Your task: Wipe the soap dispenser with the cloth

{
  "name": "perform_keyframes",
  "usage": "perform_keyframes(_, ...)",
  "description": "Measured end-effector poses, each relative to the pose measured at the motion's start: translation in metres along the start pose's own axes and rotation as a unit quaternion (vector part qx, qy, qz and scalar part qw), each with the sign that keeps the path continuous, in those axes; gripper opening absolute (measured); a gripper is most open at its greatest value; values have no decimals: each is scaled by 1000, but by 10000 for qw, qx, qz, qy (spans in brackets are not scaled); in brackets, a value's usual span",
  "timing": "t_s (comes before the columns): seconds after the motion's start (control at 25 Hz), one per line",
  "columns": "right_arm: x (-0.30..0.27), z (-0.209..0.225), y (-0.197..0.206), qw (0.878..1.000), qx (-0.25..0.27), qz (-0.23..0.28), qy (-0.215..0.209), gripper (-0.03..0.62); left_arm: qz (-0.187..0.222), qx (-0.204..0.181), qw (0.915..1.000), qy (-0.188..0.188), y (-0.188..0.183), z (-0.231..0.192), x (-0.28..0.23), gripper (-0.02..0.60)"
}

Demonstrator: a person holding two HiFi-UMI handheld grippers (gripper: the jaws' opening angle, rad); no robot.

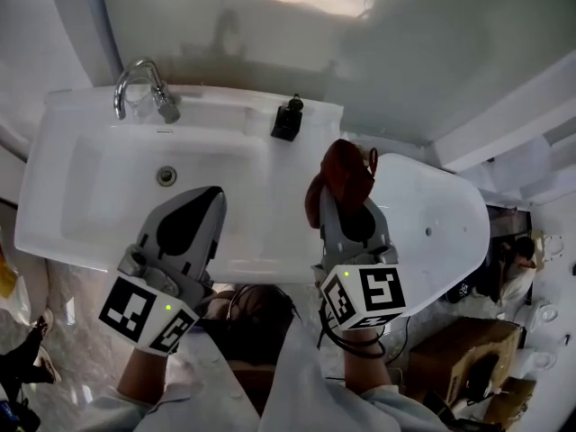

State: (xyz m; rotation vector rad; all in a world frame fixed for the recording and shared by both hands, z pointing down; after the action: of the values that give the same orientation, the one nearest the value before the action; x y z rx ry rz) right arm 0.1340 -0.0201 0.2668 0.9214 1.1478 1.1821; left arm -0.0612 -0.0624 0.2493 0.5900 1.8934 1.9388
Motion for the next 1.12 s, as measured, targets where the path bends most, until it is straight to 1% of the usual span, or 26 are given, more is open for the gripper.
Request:
perform_keyframes(0.28, 20, 1, -4, 9999, -45, 101, 35, 55, 35, -23, 10000, 78, 0, 14, -1, 3)
perform_keyframes(0.48, 33, 7, -3, 9999, -99, 92, -35, 55, -13, -42, 9999, 103, -3, 29, -4, 3)
perform_keyframes(0.72, 65, 19, 8, 9995, -227, -67, -205, 55, -82, -81, 9999, -59, -11, 63, 4, 3)
perform_keyframes(0.88, 85, 26, 13, 9991, -267, -87, -324, 55, -115, -157, 9997, -143, -13, 87, 9, 3)
perform_keyframes(1.04, 109, 33, 19, 9991, -107, -123, -399, 55, -172, -313, 9992, -194, -17, 115, 16, 3)
perform_keyframes(1.12, 124, 36, 21, 9989, -63, -135, -435, 55, -178, -327, 9991, -213, -18, 130, 21, 3)
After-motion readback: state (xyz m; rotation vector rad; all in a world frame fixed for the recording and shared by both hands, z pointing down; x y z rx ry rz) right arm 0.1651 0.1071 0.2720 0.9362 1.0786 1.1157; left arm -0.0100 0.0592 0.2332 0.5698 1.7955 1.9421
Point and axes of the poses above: the fingertips, and each gripper's own axes: x backward along the fingers, z to its right, y out of its underside, the point moved 4 cm from there along x, backward along the fingers, and after that the axes turned 15 degrees about -x, right-handed, at the moved point
